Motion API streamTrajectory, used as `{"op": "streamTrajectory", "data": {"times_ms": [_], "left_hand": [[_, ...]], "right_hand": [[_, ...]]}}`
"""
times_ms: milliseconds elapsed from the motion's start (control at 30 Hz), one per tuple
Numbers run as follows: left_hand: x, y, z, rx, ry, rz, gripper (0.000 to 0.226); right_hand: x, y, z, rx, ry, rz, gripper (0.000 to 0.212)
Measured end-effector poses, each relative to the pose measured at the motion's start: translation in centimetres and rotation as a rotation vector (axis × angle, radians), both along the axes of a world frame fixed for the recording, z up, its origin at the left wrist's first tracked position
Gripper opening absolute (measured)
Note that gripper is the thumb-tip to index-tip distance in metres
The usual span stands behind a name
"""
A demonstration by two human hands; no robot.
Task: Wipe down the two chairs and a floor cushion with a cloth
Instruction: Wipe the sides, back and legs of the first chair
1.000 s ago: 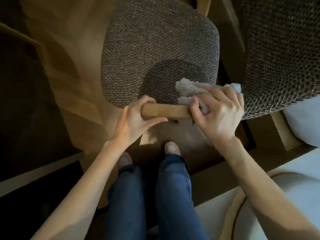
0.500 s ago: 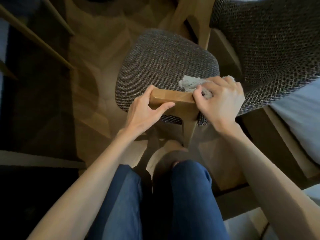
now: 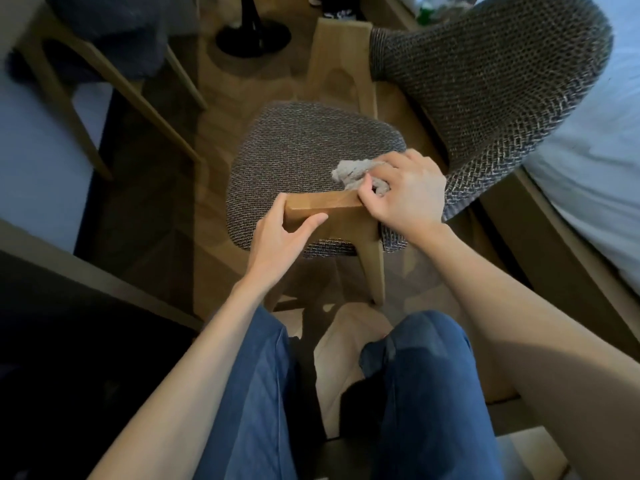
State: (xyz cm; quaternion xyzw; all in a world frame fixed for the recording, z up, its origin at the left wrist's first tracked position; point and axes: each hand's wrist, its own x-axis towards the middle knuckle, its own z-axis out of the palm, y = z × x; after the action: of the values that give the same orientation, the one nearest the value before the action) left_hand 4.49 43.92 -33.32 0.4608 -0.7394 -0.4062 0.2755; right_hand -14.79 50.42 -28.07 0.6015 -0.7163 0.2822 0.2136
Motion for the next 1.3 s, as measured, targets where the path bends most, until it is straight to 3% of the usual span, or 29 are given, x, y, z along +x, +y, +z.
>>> {"op": "streamTrajectory", "data": {"times_ms": [133, 300, 467, 633, 700, 900, 967, 1133, 1300], "left_hand": [[-0.1, -1.2, 0.5, -0.032, -0.147, 0.031, 0.075], [0.2, -0.8, 1.6, -0.061, -0.134, -0.006, 0.051], [1.4, 0.1, 2.4, -0.148, -0.049, 0.013, 0.04], [1.8, 1.0, 1.9, -0.226, 0.049, -0.015, 0.035], [1.8, 1.0, 1.7, -0.23, 0.066, -0.03, 0.037], [1.5, 0.2, 1.2, -0.202, 0.073, -0.017, 0.044], [1.2, 0.0, 1.1, -0.202, 0.085, -0.008, 0.045], [1.4, -0.4, 1.2, -0.187, 0.113, -0.039, 0.045], [1.5, 0.2, 1.9, -0.204, 0.056, -0.055, 0.044]], "right_hand": [[0.7, -0.7, 0.4, 0.14, -0.064, -0.139, 0.034], [3.5, 1.4, 0.4, 0.237, -0.19, -0.23, 0.032], [6.6, 1.3, 1.4, 0.202, -0.385, -0.079, 0.034], [9.2, 0.8, 1.8, 0.202, -0.401, 0.224, 0.03], [8.9, 1.6, 1.3, 0.212, -0.351, 0.241, 0.031], [3.6, 3.5, -0.1, 0.277, -0.17, -0.234, 0.045], [3.4, 3.2, -0.4, 0.266, -0.129, -0.303, 0.046], [5.6, 0.9, -1.0, 0.171, -0.117, -0.078, 0.044], [6.6, -0.1, -1.0, 0.223, -0.041, -0.002, 0.044]]}}
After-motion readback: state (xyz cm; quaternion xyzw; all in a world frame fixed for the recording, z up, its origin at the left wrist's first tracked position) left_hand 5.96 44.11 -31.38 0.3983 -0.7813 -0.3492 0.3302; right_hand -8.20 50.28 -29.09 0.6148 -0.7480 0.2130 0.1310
